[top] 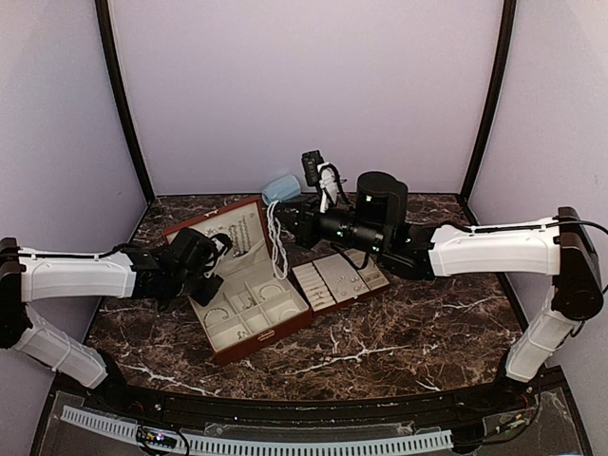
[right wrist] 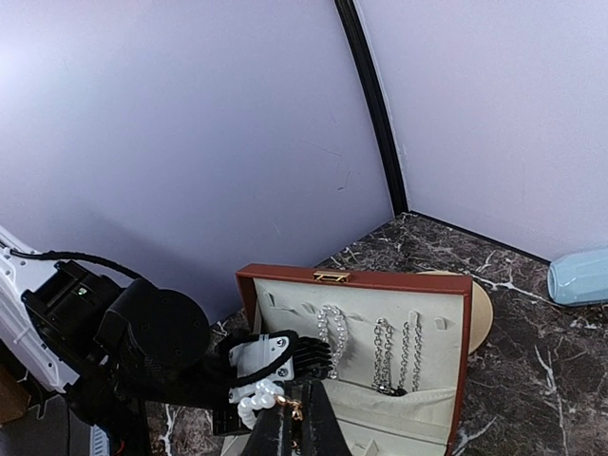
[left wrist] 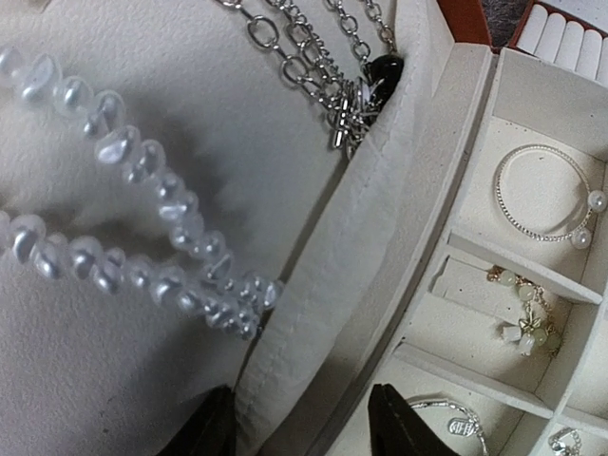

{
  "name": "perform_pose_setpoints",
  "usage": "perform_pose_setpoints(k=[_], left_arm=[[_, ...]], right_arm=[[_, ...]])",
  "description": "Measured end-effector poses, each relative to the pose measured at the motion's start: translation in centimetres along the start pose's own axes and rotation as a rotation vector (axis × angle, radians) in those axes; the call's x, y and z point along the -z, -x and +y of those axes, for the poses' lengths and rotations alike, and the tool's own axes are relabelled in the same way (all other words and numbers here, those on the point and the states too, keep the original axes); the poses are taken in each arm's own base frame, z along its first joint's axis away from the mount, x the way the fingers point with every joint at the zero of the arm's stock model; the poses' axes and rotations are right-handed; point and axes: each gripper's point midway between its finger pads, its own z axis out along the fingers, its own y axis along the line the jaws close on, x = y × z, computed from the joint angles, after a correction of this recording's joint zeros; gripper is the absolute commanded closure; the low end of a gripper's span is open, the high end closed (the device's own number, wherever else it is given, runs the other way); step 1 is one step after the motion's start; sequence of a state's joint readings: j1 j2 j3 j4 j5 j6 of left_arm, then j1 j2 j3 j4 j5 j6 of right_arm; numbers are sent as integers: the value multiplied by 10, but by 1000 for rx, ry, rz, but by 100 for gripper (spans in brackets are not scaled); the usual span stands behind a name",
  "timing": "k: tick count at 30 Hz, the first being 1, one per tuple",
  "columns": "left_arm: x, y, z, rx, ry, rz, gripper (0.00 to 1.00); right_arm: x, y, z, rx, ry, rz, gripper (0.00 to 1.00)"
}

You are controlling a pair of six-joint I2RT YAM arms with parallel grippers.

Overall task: Organize the mixed jewelry
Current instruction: Pick up the compartment pouch from the jewelry box.

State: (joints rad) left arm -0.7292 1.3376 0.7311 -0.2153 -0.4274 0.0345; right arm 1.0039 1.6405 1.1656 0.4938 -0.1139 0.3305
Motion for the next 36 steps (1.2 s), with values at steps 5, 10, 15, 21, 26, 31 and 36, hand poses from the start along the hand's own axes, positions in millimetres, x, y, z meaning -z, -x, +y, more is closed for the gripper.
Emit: perform_pose_setpoints(k=[5,10,15,21,26,31,36], left_arm=[[-1,0,1,8,14,-1,74],[-1,-2,1,5,37,-7,83],[1,-3,-1,0,46,-21,88],[3,0,-8,-22,30,-33,100],[4,0,-11,-37,22,-41,100],[7,0,-16,-53,1,-61,100],[15,2,-33,-94,-57,-95,100]], right_arm=[[0,1,-1,-4,-1,-1,100],[0,2,-2,-12,-3,-6,100],[-7,6,-2,-21,-3,-12,100],[-24,14,-1,-24,2,-21,100],[-39,11,-1,-23,19,-13,100],[-58,6,-2,-21,35,-3,100],[-69,-6,-3,-22,53,16,100]])
